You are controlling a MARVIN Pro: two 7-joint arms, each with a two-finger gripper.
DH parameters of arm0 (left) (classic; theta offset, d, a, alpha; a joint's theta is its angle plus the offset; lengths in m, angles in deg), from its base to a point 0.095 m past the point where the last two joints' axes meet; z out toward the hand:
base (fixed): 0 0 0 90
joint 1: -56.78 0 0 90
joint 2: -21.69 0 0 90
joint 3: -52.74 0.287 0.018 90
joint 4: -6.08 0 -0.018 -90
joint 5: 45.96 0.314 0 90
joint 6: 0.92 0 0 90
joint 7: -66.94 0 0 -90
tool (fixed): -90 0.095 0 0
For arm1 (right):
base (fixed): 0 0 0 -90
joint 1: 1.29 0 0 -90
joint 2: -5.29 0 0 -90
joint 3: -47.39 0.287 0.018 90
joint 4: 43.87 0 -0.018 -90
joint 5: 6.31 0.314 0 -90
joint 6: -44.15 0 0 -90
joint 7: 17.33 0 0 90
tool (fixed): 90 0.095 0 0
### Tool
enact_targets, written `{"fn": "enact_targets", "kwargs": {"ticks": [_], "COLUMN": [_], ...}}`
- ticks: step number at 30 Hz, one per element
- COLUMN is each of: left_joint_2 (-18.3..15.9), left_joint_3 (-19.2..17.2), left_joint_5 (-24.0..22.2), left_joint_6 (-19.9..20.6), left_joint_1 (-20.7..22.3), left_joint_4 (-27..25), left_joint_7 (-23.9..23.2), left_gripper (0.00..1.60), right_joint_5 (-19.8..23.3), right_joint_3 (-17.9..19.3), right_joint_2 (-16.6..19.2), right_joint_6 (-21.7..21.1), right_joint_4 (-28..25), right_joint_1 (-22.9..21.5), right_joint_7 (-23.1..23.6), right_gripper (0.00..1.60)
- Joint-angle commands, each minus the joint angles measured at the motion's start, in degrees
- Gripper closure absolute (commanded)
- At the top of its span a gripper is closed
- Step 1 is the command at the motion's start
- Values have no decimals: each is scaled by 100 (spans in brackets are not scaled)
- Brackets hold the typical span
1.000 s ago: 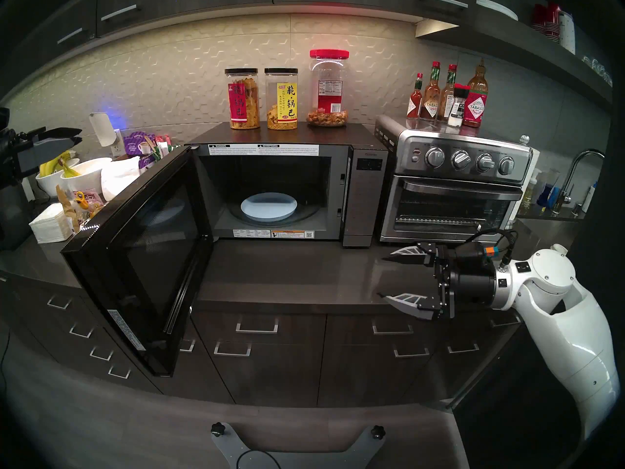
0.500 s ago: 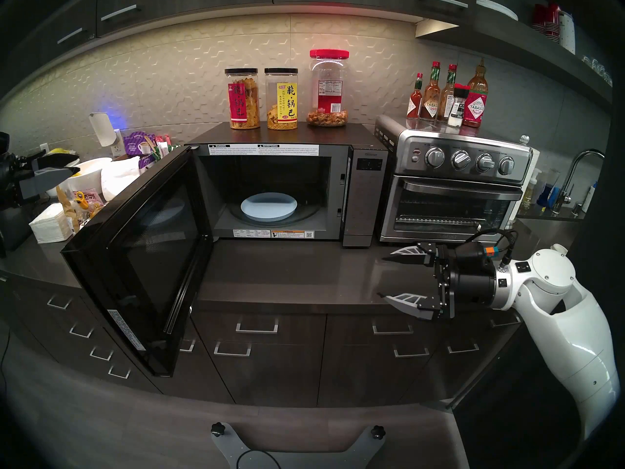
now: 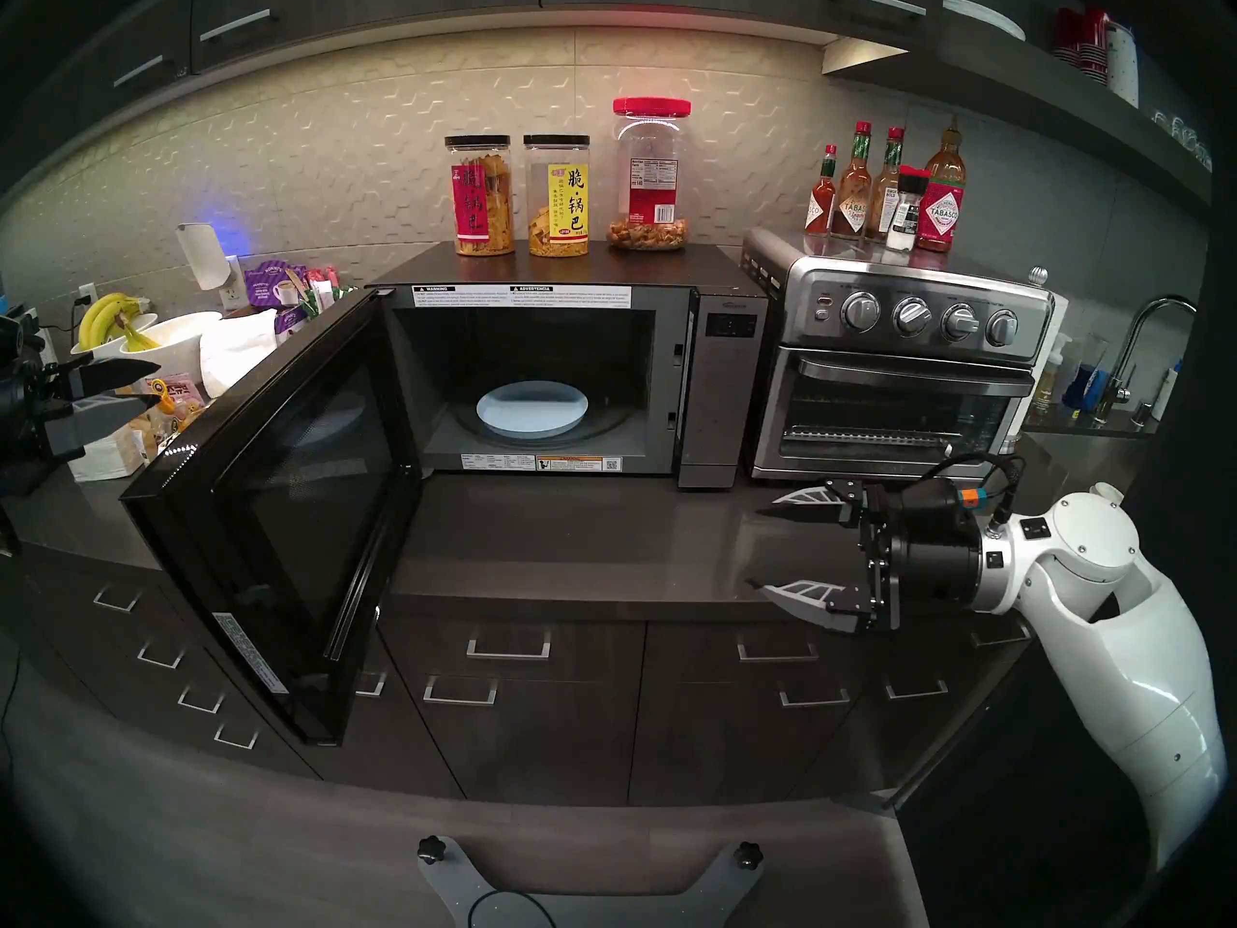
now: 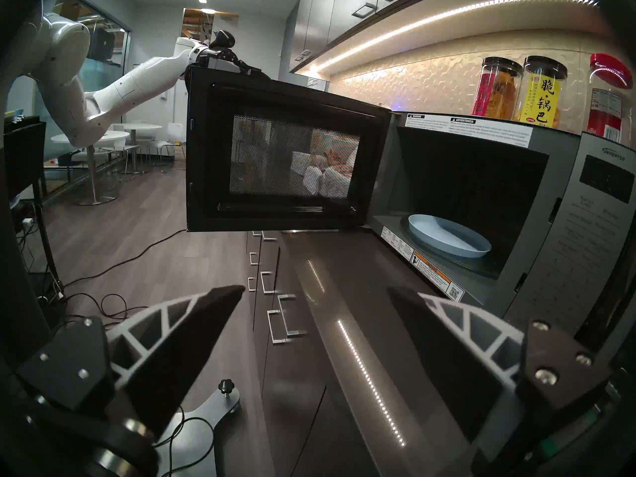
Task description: Open the microwave, put the plate inside, and close the door
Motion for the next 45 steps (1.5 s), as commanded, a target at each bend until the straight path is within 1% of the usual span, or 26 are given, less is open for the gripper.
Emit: {"fn": "enact_targets", "kwargs": {"ticks": [1,18,22,28,35,40,45], "left_joint_2": [70,228,324,375,457,490,428], "left_joint_3": [86,434,509,560,705,828,1018], "left_joint_5": [51,58,106,177,247,248,170], "left_joint_6": [-262,-411,-451,-484,-536,-540,-530], "left_joint_1": [-144,-80,-127,-164,-239,-174,31], "left_joint_4": [1,35,2,33,15,-38,-39], "left_joint_7": [-393,-406,-439,-466,-505,-447,-316], "left_gripper": [0,0,0,0,0,0,0], "right_joint_5": [35,36,36,36,36,36,35], "right_joint_3": [51,52,52,52,52,52,51], "right_joint_2": [12,12,12,12,12,12,12], "right_joint_6": [-12,-13,-13,-13,-13,-13,-12], "right_joint_4": [-38,-38,-38,-38,-38,-38,-38], "right_joint_1": [-53,-53,-53,-53,-53,-53,-53], "right_joint_7": [-6,-6,-6,-6,-6,-6,-6], "right_gripper": [0,0,0,0,0,0,0]}}
